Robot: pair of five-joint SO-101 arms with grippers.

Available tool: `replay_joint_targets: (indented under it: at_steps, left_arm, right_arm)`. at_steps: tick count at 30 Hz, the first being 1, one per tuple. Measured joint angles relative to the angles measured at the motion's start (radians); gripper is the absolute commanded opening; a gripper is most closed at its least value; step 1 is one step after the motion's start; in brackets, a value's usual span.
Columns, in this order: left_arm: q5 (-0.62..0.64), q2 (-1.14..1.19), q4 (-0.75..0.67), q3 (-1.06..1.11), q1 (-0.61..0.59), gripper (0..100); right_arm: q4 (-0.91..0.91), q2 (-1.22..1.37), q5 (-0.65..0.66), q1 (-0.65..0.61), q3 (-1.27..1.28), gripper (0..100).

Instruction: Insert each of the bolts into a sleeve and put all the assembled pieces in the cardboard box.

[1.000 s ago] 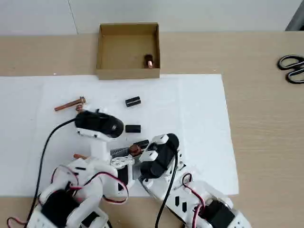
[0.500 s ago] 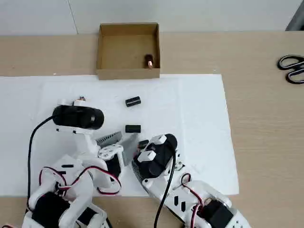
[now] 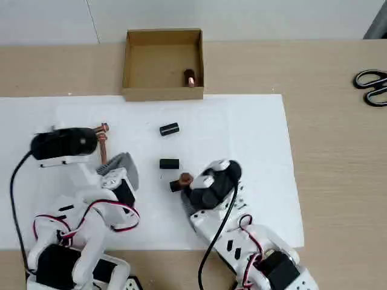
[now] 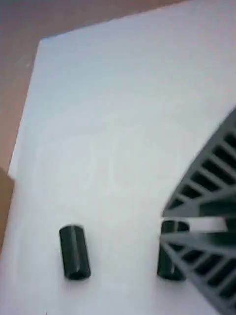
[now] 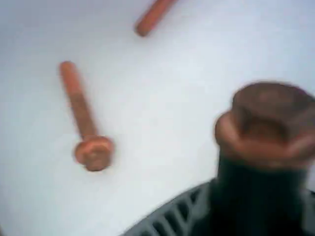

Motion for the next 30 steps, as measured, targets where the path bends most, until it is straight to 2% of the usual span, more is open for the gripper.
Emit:
replay_joint_targets:
  at_steps: [9, 20, 30]
  left_arm:
    - [0.000, 0.000, 0.000, 0.041, -0.155, 1]
    - [0.000, 0.000, 0.037, 0.061, -0.163, 1]
    - [0.000, -0.003, 0.109, 0.031, -0.163, 1]
  right_arm:
    - [0.043, 0.400, -0.089, 0.149, -0.348, 0.2]
    - [0.043, 0.937, -0.092, 0.173, -0.787, 0.2]
    - [0.043, 1.522, -0.092, 0.206, -1.330, 0.3]
